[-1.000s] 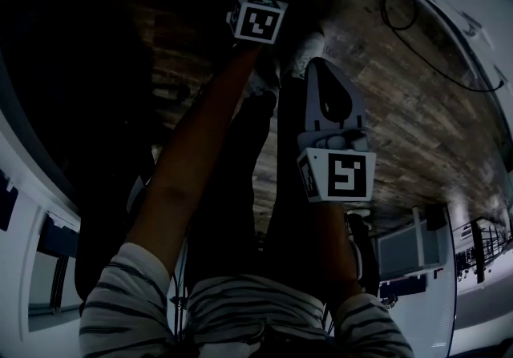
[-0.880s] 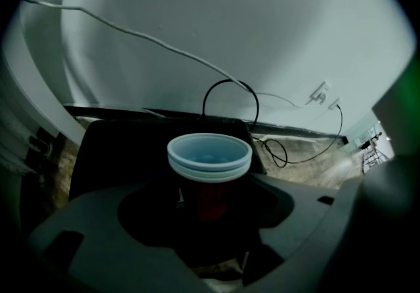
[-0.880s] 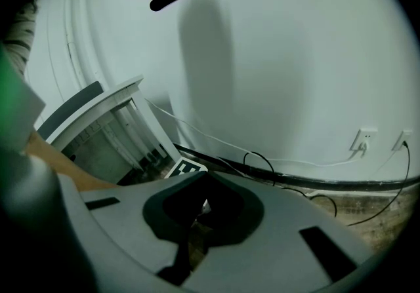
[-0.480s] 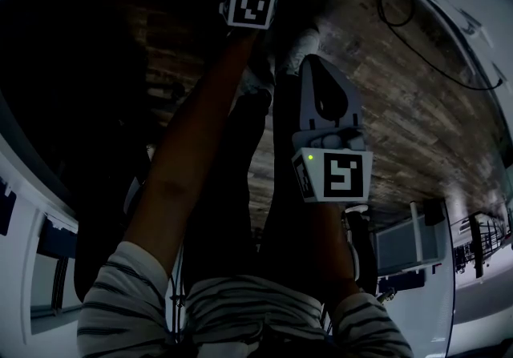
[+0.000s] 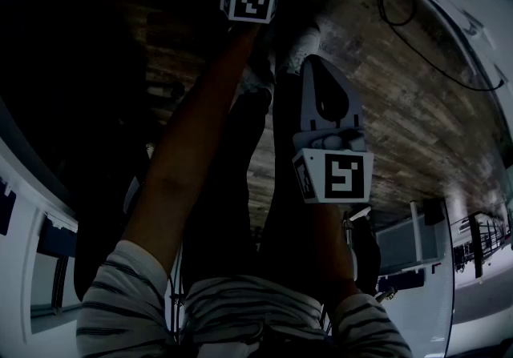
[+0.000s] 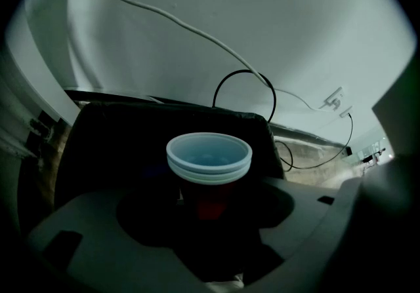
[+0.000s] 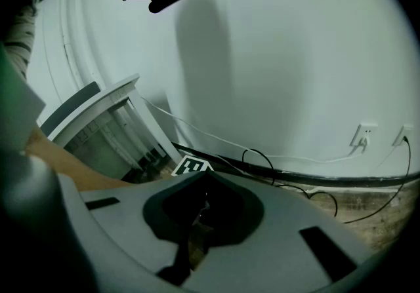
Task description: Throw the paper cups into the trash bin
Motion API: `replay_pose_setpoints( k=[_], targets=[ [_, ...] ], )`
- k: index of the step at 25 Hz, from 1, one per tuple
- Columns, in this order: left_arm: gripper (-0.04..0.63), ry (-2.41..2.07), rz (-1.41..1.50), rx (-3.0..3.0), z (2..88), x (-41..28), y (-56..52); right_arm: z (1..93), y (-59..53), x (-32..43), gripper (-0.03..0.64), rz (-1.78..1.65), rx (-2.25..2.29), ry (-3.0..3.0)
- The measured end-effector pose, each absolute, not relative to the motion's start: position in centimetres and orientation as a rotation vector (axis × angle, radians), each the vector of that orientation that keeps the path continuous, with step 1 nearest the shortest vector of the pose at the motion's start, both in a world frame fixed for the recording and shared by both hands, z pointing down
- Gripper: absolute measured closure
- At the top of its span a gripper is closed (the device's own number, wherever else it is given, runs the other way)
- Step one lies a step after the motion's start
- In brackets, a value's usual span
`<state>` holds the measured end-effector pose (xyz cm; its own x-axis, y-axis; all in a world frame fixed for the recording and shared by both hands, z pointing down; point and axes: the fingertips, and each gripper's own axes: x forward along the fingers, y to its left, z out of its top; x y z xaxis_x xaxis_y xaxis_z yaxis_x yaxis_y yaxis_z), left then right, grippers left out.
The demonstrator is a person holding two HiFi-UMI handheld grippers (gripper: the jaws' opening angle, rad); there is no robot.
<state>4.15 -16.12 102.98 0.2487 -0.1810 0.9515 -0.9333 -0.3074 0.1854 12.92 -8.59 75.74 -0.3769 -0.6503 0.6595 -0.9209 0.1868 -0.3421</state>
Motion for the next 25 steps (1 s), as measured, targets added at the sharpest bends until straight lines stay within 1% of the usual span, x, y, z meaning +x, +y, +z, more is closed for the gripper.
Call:
replay_pose_setpoints(
  k=[7, 25],
  targets=[
    [0.291, -1.05, 1.119, 1.666, 102.7, 4.1, -16.1, 75.3, -8.8, 13.1, 0.598, 1.026, 1.496, -2.109],
    [0.292, -1.089, 1.07, 1.653, 99.9, 4.2, -15.6, 73.5, -8.7, 13.8, 0.598, 0.993, 1.489, -2.133]
  ],
)
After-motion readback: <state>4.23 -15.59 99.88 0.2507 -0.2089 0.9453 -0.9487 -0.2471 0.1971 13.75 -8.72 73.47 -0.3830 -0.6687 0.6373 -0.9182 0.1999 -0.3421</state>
